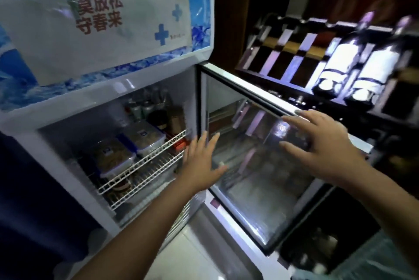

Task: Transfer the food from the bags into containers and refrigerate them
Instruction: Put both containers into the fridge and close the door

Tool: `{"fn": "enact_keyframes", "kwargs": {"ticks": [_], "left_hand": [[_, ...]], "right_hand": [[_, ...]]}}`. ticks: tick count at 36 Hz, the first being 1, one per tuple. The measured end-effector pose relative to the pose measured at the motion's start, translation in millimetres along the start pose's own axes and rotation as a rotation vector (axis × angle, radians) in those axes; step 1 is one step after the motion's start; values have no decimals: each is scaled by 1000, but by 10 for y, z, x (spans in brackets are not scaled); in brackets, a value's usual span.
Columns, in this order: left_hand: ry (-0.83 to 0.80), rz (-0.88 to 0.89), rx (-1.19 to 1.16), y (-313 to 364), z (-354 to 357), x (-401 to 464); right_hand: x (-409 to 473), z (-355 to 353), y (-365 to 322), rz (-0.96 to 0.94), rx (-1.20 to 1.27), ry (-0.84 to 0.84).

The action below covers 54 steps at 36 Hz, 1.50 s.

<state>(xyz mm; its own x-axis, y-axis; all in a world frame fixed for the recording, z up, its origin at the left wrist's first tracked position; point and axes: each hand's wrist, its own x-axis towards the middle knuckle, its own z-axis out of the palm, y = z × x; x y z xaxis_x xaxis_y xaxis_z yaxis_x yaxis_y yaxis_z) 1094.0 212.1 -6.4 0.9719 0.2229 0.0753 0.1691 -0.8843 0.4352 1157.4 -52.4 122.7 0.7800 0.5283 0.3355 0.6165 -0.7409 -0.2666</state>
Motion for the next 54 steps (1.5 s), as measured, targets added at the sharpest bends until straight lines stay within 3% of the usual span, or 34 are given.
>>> {"fn": "enact_keyframes", "kwargs": {"ticks": [6, 10, 18, 22, 26, 33, 40, 45, 54], "left_hand": [[-24, 224, -13, 1097, 54, 274], [-84, 304, 35, 1647, 175, 377], [-37, 287, -91, 2029, 540, 283], [34, 268, -221, 1831, 639, -57], [106, 205, -305, 1540, 556, -456], [251, 26, -366, 1008, 194, -1137], [447, -136, -367, 463, -135, -1633], [646, -361, -472, -35, -286, -1957], [885, -627, -551, -1124, -538, -1965]], "right_hand": [[-83, -438, 683, 266, -234, -164], [-158, -399, 1026, 328, -76, -266], [-170, -423, 1317, 218, 201, -186], [-232, -395, 1258, 74, 345, -274], [-240, -332, 1081, -98, 514, -475], [2, -2, 412, -532, 512, -719], [328, 637, -313, -755, 469, -635], [490, 1139, -844, -891, 404, -551], [791, 2072, -1579, -868, 309, -366]]}}
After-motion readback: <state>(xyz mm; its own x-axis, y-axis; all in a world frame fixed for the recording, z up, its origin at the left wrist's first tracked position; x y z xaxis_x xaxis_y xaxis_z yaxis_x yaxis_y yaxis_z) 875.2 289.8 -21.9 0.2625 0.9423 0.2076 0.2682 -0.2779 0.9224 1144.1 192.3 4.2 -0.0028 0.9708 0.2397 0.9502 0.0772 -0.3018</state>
